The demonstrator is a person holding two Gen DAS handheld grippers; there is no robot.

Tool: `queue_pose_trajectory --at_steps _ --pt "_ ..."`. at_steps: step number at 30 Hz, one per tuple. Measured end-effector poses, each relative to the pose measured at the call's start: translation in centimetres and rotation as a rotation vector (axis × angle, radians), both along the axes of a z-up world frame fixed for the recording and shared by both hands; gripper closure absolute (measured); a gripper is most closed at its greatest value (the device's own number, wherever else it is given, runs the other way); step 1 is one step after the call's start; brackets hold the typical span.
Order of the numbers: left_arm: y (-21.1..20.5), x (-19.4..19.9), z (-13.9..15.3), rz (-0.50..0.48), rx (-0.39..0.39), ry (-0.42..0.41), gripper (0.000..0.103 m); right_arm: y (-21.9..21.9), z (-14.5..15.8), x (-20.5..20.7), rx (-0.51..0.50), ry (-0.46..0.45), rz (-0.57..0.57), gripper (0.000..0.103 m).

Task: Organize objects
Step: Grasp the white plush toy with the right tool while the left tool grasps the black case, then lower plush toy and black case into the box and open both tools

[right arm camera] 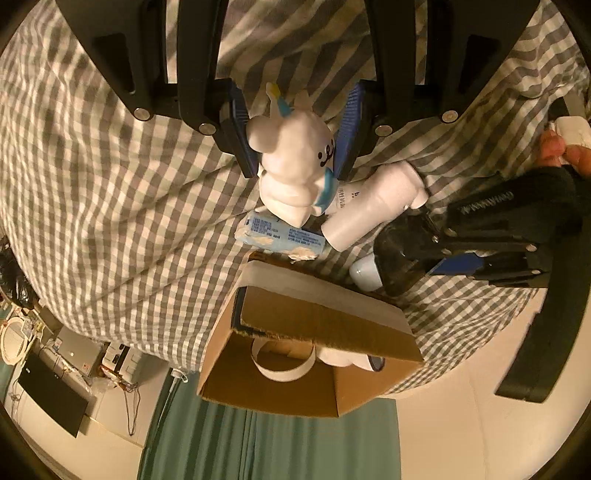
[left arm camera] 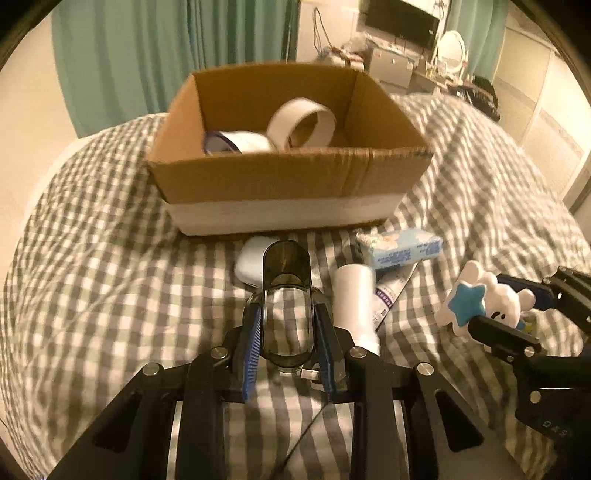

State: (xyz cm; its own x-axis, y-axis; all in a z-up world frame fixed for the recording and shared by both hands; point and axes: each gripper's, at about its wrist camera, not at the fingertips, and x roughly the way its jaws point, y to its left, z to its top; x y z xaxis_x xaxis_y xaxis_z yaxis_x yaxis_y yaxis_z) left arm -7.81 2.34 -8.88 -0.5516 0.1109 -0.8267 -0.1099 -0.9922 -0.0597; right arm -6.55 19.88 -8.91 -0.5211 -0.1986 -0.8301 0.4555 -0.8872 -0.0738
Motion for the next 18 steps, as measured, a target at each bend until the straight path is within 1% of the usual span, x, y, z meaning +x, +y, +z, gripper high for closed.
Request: queue_pose_trajectory --at_steps 5,9,18 --pt "-0.8 0.9 2.4 0.015 0.004 0.040 0.076 -0.6 2.2 1.4 0.001 0.040 0.010 0.061" --pt "-0.6 2.5 3.8 0.022 0.012 0.069 0.076 -1.3 4.4 2.4 -0.001 0.084 0.020 0.061" --pt "-1.2 5.0 8.5 0.016 -0.026 0.161 0.076 -2.3 8.5 3.8 -0.017 0.153 0.035 0.061"
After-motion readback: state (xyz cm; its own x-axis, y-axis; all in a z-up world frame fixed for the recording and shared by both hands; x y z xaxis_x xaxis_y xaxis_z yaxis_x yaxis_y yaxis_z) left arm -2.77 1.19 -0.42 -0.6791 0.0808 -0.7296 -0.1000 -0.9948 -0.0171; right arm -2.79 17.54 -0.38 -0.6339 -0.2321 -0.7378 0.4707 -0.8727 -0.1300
